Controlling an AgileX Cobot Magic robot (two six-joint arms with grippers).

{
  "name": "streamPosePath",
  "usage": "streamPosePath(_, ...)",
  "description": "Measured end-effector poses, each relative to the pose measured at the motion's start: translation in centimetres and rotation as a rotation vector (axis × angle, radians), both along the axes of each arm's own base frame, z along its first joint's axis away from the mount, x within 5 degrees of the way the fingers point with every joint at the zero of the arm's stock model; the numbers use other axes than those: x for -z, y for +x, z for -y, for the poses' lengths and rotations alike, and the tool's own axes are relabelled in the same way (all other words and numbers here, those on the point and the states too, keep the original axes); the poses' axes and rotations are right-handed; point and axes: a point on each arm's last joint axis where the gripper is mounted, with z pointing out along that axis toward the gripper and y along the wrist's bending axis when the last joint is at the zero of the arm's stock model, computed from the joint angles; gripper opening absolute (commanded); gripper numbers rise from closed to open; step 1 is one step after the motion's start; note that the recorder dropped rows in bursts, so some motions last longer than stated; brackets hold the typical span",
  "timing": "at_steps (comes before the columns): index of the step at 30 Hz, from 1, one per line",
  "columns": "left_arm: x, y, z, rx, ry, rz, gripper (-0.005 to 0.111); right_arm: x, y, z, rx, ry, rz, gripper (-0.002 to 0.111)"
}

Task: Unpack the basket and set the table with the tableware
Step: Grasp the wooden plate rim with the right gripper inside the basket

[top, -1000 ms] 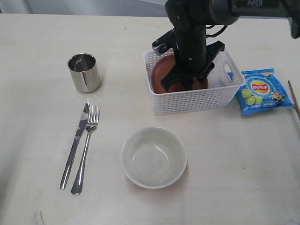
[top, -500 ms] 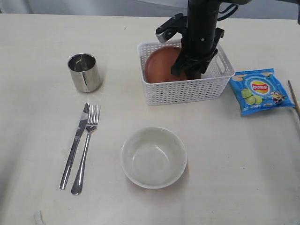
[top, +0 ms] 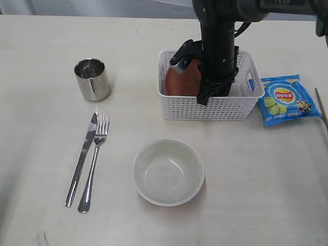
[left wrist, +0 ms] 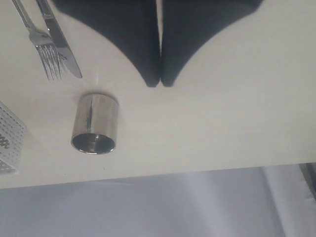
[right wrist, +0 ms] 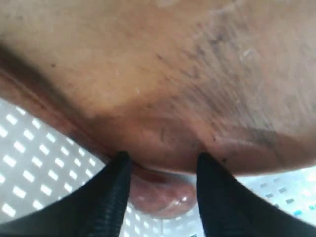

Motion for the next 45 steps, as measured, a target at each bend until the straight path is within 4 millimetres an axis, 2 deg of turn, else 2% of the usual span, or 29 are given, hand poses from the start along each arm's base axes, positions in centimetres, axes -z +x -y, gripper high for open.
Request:
streamPosePath(2, 0.0, 0.0, 0.0, 0.0, 0.0, 0.0, 0.0, 0.3, 0.1, 0.0, 0.013, -0.006, -0.007, 0.042)
streamPosePath(4, 0.0, 0.0, 0.0, 0.0, 0.0, 0.0, 0.0, 0.4, 0.1, 0.0, 0.018, -0.011, -0.012, 0.036)
streamPosePath(6, 0.0, 0.0, 0.0, 0.0, 0.0, 0.0, 0.0, 0.4, 0.1, 0.0, 0.039, -0.017, -0.012, 0.016)
streamPosePath(7, 0.0, 0.0, 0.0, 0.0, 0.0, 0.0, 0.0, 0.4, 0.0, 0.0, 0.043, -0.019, -0.013, -0.001)
streamPosePath(15, 0.0, 0.0, 0.0, 0.0, 0.0, 0.0, 0.0, 0.5, -0.1, 0.1, 0.097, -0.037, -0.014, 0.0)
streamPosePath(19, 0.0, 0.0, 0.0, 0.0, 0.0, 0.0, 0.0, -0.4, 0.4, 0.5, 0.186, -0.084, 0.094, 0.0)
streamPosePath(25, 0.0, 0.0, 0.0, 0.0, 0.0, 0.0, 0.0, -1.7, 1.8, 0.6, 0.264, -0.04, 0.308, 0.0)
streamPosePath(34, 0.0, 0.0, 0.0, 0.0, 0.0, 0.0, 0.0, -3.8, 2.1, 0.5, 0.326, 0.041, 0.414, 0.0)
streamPosePath(36, 0.0, 0.0, 0.0, 0.0, 0.0, 0.0, 0.0, -4.2, 2.3, 0.5, 0.366, 0.063, 0.438, 0.004)
streamPosePath(37, 0.0, 0.0, 0.0, 0.0, 0.0, 0.0, 0.0, -4.2, 2.3, 0.5, 0.391, 0.081, 0.442, 0.01)
streamPosePath(39, 0.0, 0.0, 0.0, 0.0, 0.0, 0.0, 0.0, -4.2, 2.7, 1.1, 0.465, 0.131, 0.43, 0.028)
streamPosePath(40, 0.0, 0.0, 0.0, 0.0, 0.0, 0.0, 0.0, -4.2, 2.9, 1.5, 0.508, 0.164, 0.412, 0.043)
streamPosePath(42, 0.0, 0.0, 0.0, 0.0, 0.0, 0.0, 0.0, -4.0, 3.3, 2.6, 0.599, 0.231, 0.361, 0.058)
streamPosePath(43, 0.0, 0.0, 0.0, 0.0, 0.0, 0.0, 0.0, -4.0, 3.5, 3.1, 0.627, 0.256, 0.337, 0.06)
streamPosePath(45, 0.0, 0.0, 0.0, 0.0, 0.0, 0.0, 0.0, -3.9, 3.9, 4.4, 0.683, 0.302, 0.298, 0.058)
